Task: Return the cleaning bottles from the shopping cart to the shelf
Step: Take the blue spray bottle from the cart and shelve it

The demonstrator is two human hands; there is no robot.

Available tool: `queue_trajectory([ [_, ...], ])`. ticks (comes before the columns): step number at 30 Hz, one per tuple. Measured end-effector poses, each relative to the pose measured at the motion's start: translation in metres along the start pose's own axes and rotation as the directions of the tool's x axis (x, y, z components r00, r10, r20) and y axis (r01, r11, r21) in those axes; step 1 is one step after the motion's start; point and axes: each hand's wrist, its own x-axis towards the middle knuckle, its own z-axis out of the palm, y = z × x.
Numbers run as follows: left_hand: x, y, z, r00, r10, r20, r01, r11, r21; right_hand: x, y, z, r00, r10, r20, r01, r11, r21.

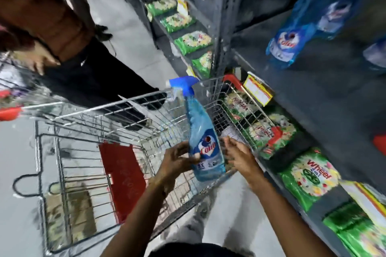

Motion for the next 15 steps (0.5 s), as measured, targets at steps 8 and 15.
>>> queue_trajectory([
  [8, -0.040, 0.046, 0.074, 0.943, 0.181, 0.278, -0.200, 0.979, 0.041, -0.093, -0.028, -0.061, 0.970, -0.231, -0.072, 0.237, 0.966, 0.099],
  [15, -0.053, 0.039, 0.112, 0.893, 0.195, 0.406, -0.205, 0.979, -0.018, -0.135, -0.014, -0.087, 0.953, -0.206, -0.224, 0.255, 0.943, 0.215],
])
